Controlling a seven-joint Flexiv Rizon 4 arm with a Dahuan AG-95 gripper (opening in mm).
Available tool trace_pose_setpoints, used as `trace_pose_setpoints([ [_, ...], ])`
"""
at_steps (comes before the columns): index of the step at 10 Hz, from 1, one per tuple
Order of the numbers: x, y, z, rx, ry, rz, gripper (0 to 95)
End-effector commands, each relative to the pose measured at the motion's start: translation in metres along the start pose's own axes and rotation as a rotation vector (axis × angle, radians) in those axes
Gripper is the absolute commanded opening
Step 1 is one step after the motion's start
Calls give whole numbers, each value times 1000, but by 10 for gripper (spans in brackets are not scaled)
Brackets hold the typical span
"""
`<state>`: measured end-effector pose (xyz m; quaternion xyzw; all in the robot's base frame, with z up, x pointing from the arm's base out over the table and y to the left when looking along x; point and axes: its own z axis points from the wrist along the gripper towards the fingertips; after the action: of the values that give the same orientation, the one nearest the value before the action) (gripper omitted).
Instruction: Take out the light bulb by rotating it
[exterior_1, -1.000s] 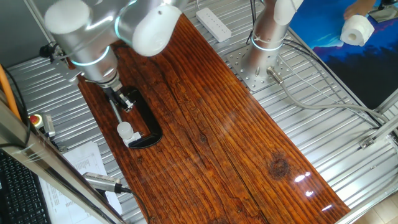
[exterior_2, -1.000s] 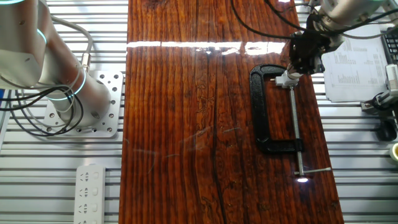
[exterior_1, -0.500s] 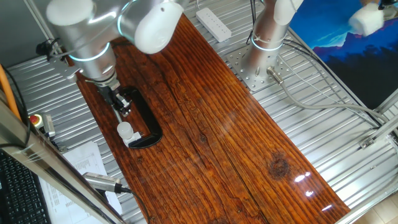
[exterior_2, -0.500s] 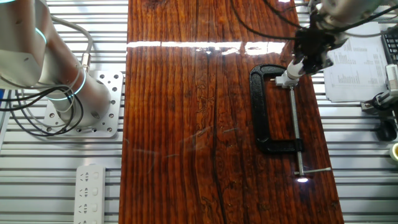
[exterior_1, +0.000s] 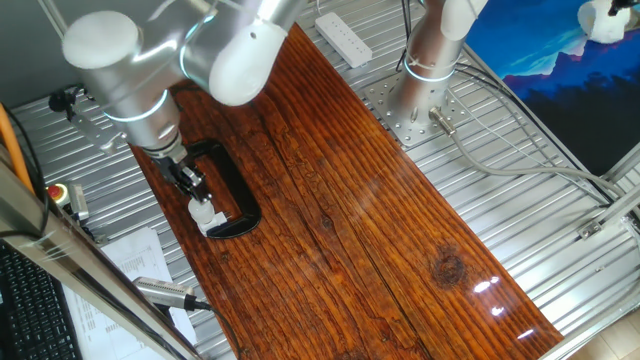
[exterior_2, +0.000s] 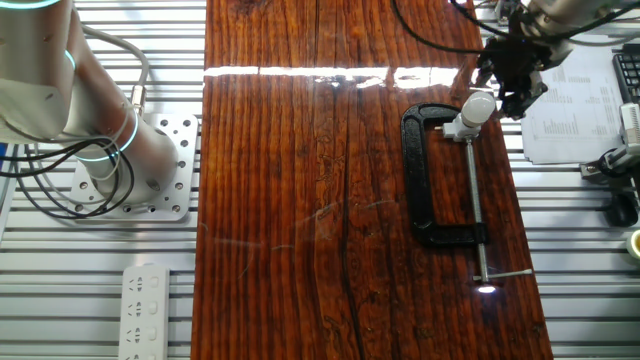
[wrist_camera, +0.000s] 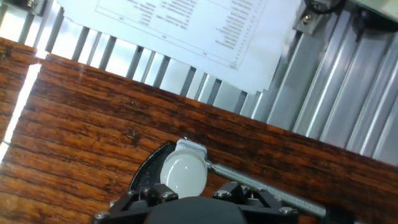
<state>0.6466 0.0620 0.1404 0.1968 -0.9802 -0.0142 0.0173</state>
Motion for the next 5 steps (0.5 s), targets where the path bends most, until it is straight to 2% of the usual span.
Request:
trace_pose_setpoints([
  [1,-3,1,5,1,7,-36,570],
  [5,-10,15,18,4,10,-30,570],
])
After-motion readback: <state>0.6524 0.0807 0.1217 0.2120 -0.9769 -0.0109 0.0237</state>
